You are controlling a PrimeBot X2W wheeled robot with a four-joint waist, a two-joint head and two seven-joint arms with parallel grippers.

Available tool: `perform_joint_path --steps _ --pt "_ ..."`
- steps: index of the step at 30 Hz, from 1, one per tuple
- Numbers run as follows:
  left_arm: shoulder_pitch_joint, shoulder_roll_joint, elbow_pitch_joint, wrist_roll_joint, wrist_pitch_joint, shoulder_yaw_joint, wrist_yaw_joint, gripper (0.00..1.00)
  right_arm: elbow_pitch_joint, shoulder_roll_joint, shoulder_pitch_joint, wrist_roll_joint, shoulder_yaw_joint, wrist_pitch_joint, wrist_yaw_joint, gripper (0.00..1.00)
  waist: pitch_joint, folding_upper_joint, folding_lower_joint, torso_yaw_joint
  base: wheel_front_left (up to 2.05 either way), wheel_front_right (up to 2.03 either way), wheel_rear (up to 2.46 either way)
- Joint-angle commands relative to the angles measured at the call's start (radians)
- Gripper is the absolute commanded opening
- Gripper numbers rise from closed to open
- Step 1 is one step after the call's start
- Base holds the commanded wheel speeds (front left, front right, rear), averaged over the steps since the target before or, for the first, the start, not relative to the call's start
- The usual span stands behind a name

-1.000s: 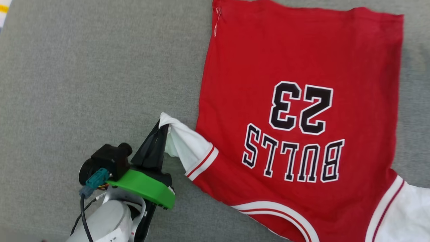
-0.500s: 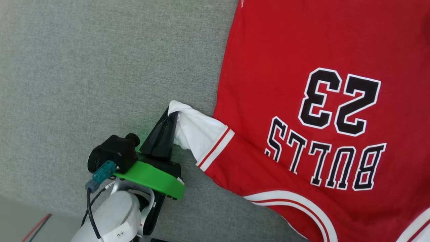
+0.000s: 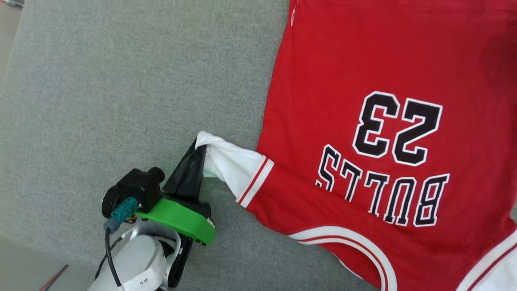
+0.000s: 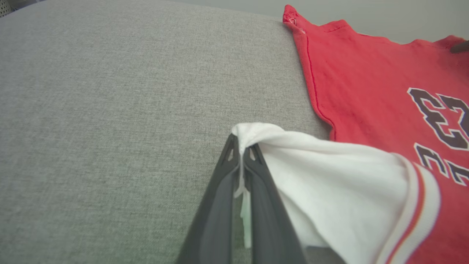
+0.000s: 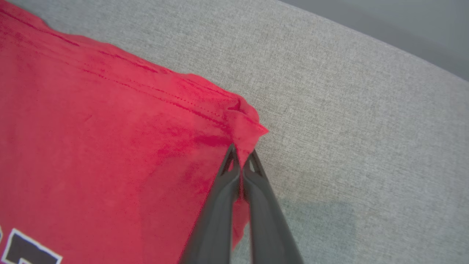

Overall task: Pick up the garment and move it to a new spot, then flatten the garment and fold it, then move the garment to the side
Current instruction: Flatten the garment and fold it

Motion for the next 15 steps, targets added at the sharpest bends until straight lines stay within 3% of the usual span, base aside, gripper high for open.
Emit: perform_joint_path --steps 1,8,15 --pt "0.022 0.000 0.007 0.004 -0.006 0.006 -0.002 0.00 -0.017 -0.018 0.020 0.019 0.014 -0.025 -0.001 0.00 -0.075 0.0000 -0.0001 -0.029 0.00 0.00 0.00" --pt "0.104 0.030 0.008 -0.010 0.001 0.016 0.019 0.00 -0.134 -0.133 0.163 0.122 0.079 -0.136 -0.001 0.00 -0.212 0.0000 -0.0001 -0.077 0.00 0.00 0.00" --pt "0.181 0.061 -0.024 -0.031 0.019 0.025 0.044 0.00 -0.236 -0.251 0.399 0.199 0.073 -0.227 -0.001 0.00 -0.309 0.0000 -0.0001 -0.129 0.00 0.00 0.00"
